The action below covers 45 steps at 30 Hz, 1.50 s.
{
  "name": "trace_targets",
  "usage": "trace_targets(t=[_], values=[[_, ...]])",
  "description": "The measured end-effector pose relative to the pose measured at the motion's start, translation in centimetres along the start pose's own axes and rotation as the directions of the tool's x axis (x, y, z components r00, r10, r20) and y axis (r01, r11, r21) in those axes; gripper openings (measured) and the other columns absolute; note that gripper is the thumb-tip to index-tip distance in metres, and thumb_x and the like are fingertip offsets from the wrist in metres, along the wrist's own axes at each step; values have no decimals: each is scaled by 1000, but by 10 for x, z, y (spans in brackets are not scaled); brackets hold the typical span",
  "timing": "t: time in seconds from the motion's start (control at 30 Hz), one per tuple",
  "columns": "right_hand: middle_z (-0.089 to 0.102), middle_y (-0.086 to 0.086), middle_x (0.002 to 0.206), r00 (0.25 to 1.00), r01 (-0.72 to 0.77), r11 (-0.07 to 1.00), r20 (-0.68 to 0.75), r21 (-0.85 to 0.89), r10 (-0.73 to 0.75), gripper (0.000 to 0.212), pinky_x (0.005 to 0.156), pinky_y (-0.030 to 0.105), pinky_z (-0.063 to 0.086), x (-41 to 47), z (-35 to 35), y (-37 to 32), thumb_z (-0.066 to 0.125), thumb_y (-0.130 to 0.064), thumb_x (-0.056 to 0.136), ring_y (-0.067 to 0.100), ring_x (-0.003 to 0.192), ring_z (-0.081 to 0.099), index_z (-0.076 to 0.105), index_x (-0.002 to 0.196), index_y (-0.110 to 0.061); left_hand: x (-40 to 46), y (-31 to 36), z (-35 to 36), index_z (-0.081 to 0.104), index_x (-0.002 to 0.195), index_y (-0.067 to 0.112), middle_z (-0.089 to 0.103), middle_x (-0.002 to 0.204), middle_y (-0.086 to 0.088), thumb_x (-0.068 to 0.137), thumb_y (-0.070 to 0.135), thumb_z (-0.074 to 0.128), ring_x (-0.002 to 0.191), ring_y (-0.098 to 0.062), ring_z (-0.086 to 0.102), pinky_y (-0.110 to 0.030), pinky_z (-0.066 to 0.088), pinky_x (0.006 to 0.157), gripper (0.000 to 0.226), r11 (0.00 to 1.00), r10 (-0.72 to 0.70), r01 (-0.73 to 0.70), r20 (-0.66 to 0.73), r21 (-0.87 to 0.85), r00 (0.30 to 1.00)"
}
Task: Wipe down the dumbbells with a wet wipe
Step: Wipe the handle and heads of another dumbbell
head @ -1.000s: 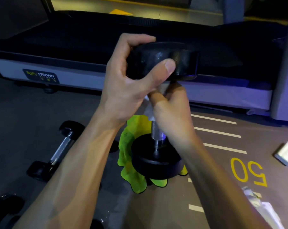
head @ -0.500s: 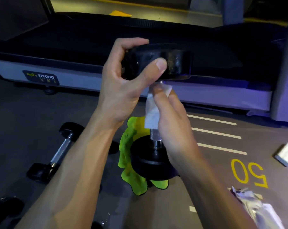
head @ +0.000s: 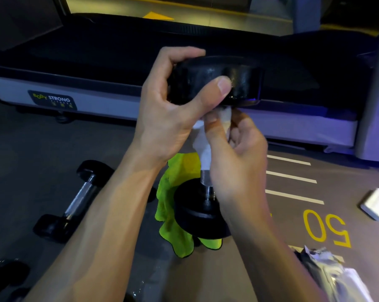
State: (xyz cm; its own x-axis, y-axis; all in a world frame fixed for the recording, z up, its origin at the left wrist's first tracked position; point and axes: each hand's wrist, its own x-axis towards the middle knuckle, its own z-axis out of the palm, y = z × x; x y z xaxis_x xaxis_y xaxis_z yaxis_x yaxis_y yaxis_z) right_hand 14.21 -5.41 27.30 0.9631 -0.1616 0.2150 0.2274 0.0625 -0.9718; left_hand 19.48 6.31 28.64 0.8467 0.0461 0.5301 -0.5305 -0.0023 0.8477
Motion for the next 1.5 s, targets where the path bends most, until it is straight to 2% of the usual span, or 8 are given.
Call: trace_targets(t=[0.17, 0.4, 0.5, 0.67, 0.87, 1.07, 1.23, 1.5], values=[[74, -12, 120, 984, 44, 998, 172, 42, -50, 42, 95, 31, 51, -18, 5, -2, 39, -9, 107, 2, 109, 67, 60, 140, -23, 0, -1, -1, 57, 122, 12, 64, 103, 11, 86, 30, 77, 94, 1, 65, -21, 52, 84, 46, 1000, -1, 0, -48, -16, 999], [55, -25, 57, 991, 91, 968, -72, -234, -110, 14, 57, 12, 37, 13, 19, 18, 63, -26, 102, -1, 57, 54, 62, 94, -14, 1, -6, -7, 55, 125, 7, 63, 105, 8, 92, 20, 78, 95, 3, 64, -19, 51, 84, 42, 1000, -1, 1, -35, 4, 999], [66, -22, 74, 997, 71, 972, -9, -226, -75, 13, 62, 10, 42, 25, 14, 21, 58, -31, 105, -5, 70, 61, 64, 105, -18, 2, -5, -7, 55, 123, 9, 63, 104, 7, 89, 25, 78, 94, 2, 65, -20, 52, 83, 44, 1000, -4, 4, -23, 5, 1000], [78, 5, 107, 964, -108, 985, 256, 133, 71, 28, 105, 44, 52, 39, -4, 32, 50, -35, 106, 22, 108, 73, 70, 109, -16, 2, -8, -7, 56, 122, 6, 62, 99, 9, 91, 17, 79, 88, 6, 62, -15, 49, 81, 40, 1000, -3, 3, -35, -4, 999], [71, 12, 80, 916, -359, 856, 315, 373, 247, 35, 66, 38, 50, 48, 0, 41, 46, -25, 94, 25, 68, 64, 73, 73, -18, 0, -6, -6, 55, 121, 8, 63, 99, 15, 86, 28, 75, 90, 6, 63, -16, 50, 82, 45, 1000, 6, -7, -48, -29, 999], [69, 4, 100, 935, -14, 1000, 354, 5, 11, 26, 89, 48, 52, 38, -12, 40, 48, -39, 105, 19, 95, 66, 61, 110, -17, 0, -6, -5, 54, 122, 8, 62, 99, 10, 88, 26, 74, 91, 3, 62, -19, 50, 84, 44, 999, 6, -7, -17, -38, 1000], [74, -4, 117, 817, -18, 981, 562, -194, 126, 24, 100, 38, 51, 30, -44, 42, 49, -30, 105, 15, 111, 68, 67, 118, -23, 0, -6, -3, 56, 121, 9, 62, 99, 12, 87, 27, 76, 92, 2, 62, -20, 49, 84, 44, 999, 17, -18, -25, -44, 1000], [67, 0, 103, 731, 239, 695, 597, -678, 331, 35, 86, 44, 51, 9, -69, 23, 57, -50, 95, 20, 95, 62, 53, 115, -22, -3, -4, -4, 55, 121, 12, 62, 101, 10, 87, 27, 76, 93, 1, 63, -19, 49, 86, 43, 999, 20, -21, -29, -42, 999]])
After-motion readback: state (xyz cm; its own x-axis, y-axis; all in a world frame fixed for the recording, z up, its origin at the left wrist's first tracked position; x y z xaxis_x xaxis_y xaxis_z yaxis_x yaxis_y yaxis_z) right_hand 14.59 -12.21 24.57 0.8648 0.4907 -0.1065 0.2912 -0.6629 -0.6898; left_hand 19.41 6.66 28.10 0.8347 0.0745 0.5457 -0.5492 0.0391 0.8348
